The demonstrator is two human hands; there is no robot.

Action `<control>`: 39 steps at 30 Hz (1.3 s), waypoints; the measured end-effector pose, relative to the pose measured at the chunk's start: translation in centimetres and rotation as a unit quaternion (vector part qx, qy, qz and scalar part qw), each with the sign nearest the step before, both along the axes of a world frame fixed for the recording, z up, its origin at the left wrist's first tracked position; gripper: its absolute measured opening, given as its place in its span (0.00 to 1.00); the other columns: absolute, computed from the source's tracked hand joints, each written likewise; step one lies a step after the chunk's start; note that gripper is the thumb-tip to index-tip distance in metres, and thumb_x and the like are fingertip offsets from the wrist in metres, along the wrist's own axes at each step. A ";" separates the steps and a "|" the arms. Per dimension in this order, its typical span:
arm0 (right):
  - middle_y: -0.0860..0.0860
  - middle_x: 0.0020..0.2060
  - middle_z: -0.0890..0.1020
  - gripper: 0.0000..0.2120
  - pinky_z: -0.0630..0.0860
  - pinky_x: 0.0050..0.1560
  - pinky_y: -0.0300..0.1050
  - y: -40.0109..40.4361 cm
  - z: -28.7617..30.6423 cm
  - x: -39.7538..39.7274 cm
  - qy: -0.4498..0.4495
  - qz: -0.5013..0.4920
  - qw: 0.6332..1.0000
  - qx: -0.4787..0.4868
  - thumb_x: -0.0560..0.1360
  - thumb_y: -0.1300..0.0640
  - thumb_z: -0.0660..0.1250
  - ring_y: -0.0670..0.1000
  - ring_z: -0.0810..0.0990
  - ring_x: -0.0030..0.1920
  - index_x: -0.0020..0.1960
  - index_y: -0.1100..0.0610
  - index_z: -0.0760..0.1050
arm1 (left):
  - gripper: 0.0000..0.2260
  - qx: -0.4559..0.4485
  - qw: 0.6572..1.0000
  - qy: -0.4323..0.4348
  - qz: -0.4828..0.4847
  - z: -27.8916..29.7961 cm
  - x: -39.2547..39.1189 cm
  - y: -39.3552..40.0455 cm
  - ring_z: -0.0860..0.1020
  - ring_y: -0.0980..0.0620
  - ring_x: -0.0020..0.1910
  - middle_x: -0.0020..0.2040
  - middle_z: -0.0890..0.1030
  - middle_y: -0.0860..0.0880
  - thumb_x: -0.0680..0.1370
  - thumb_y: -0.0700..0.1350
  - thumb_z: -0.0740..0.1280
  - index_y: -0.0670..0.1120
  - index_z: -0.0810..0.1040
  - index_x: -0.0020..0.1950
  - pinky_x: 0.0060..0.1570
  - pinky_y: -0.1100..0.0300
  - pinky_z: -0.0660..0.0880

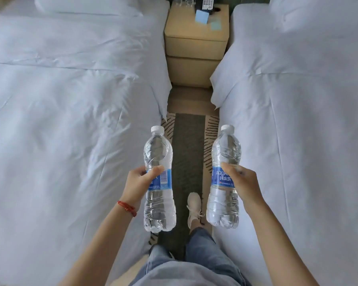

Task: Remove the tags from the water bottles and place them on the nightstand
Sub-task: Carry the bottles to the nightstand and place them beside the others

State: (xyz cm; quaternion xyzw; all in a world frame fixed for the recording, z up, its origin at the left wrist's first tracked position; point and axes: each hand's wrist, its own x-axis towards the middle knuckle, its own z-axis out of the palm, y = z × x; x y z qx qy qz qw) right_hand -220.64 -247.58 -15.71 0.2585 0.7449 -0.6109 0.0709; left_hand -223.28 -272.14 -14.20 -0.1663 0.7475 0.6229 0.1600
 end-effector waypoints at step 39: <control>0.43 0.24 0.80 0.07 0.71 0.26 0.30 9.6 3.3 -77.5 0.050 -0.027 0.998 -0.031 0.69 0.56 0.72 0.39 0.78 0.26 0.35 0.57 0.78 | 0.15 0.051 0.996 0.071 -0.025 1.2 -79.0 10.4 0.77 0.60 0.24 0.24 0.79 0.54 0.59 0.55 0.71 0.44 0.77 0.32 0.26 0.70 0.71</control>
